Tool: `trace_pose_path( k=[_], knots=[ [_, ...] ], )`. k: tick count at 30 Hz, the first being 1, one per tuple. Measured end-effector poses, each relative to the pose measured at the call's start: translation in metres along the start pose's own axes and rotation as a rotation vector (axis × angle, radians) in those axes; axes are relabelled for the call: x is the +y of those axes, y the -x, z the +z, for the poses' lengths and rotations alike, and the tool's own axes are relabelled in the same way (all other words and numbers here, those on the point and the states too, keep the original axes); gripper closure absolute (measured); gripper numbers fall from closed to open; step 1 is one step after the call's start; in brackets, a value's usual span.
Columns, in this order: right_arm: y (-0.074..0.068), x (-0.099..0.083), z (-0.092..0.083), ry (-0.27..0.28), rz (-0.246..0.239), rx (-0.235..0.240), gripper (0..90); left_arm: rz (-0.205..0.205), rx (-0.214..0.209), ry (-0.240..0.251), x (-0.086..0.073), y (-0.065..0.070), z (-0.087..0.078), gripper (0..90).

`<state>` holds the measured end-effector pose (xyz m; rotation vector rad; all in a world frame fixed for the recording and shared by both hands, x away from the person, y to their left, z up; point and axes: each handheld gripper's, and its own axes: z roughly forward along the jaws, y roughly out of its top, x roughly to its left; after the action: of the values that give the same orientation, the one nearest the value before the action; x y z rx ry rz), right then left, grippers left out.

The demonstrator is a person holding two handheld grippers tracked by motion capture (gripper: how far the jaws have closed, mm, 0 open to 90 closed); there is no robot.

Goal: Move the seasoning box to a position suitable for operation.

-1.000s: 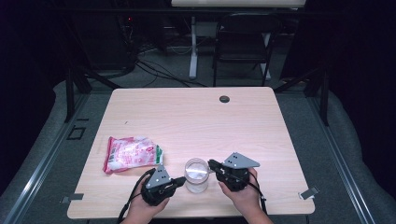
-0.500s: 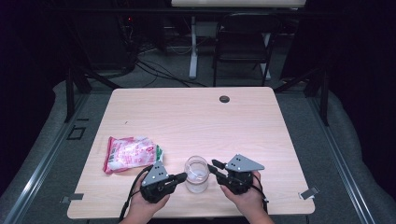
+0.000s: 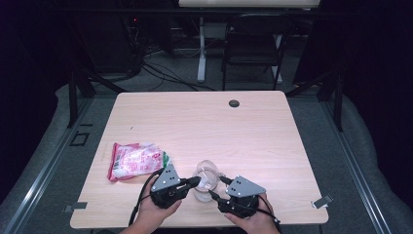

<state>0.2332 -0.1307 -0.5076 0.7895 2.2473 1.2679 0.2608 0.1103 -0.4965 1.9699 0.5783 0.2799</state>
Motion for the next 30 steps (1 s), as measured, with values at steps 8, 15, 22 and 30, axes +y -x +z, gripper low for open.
trace_pose_path(
  k=[8,15,22,30],
  knots=[
    [0.000,0.000,0.003,0.000,0.006,-0.055,52.4,-0.011,0.006,0.000,-0.002,-0.002,0.006,74.0],
    [0.001,-0.001,0.003,0.011,0.009,-0.056,52.6,-0.045,0.071,-0.033,-0.011,-0.014,0.014,59.2],
    [0.004,-0.002,0.002,0.016,0.021,-0.064,52.5,-0.061,0.086,-0.074,-0.016,-0.019,0.021,57.6],
    [0.006,-0.004,0.001,0.018,0.031,-0.066,52.1,-0.074,0.073,-0.051,-0.020,-0.021,0.021,58.2]
  ],
)
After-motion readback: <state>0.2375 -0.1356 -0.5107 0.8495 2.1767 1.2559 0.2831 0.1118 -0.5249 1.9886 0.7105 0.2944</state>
